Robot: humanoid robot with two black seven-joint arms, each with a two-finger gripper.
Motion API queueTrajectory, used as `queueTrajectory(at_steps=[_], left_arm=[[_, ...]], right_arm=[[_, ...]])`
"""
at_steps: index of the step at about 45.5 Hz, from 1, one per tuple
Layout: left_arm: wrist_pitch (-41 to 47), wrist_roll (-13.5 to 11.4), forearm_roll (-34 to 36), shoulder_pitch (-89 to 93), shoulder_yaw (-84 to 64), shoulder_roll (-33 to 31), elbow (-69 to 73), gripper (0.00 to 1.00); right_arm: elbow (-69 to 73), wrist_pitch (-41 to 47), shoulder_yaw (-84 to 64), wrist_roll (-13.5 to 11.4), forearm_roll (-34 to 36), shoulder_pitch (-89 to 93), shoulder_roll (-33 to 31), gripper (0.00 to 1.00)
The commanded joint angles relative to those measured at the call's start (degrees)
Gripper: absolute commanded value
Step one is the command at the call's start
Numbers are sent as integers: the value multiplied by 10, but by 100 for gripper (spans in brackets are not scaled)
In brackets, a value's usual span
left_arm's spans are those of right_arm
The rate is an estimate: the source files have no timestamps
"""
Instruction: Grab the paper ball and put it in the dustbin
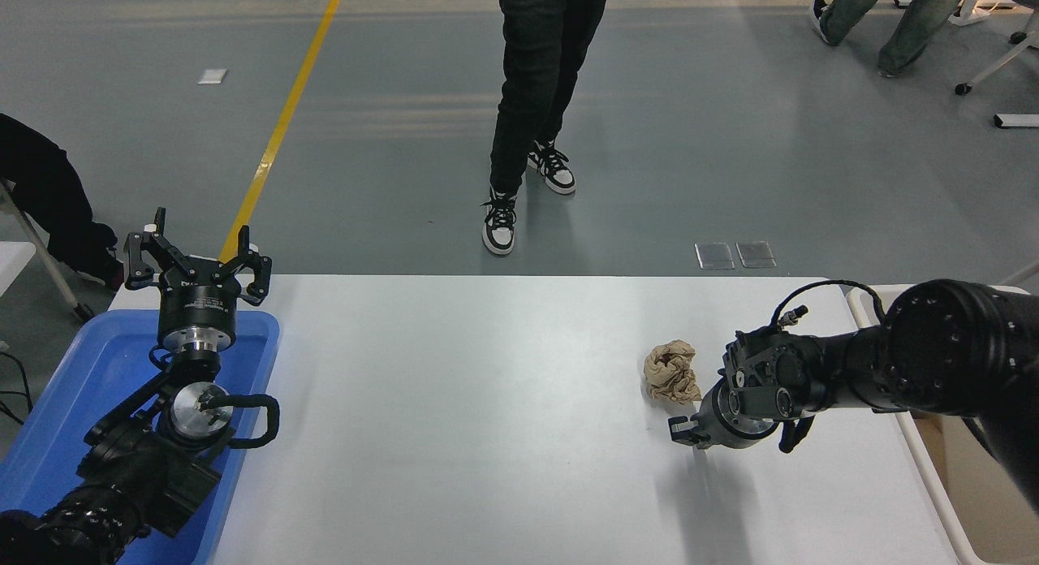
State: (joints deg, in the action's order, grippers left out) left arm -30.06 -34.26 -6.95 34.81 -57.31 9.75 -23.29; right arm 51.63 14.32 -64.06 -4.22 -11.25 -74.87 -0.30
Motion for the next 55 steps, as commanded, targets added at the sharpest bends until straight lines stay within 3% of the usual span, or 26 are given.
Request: queueTrajectory(at_steps=[1,22,24,26,27,36,43,55], left_arm=[[0,1,-1,0,-1,-1,0,99],[0,0,-1,0,0,0,0,99],[0,0,-1,0,0,0,0,99],[0,0,-1,0,0,0,0,99],[0,0,-1,0,0,0,0,99],[0,0,-1,0,0,0,0,99],[0,-1,-1,0,0,0,0,99],[0,-1,-1,0,0,0,0,99]], right_arm=[[2,0,-1,0,1,-1,-1,0],[101,5,1,0,6,-114,-24,3],[130,16,2,0,7,-157,-37,32],[158,34,2,0,7,-204,-52,83],[171,46,2,0,7,-228,-63,100],[238,191,3,0,5,-435,-163,100],[239,282,10,0,2,-534,-196,100],[242,307,28,-15,0,-620,-207,100]])
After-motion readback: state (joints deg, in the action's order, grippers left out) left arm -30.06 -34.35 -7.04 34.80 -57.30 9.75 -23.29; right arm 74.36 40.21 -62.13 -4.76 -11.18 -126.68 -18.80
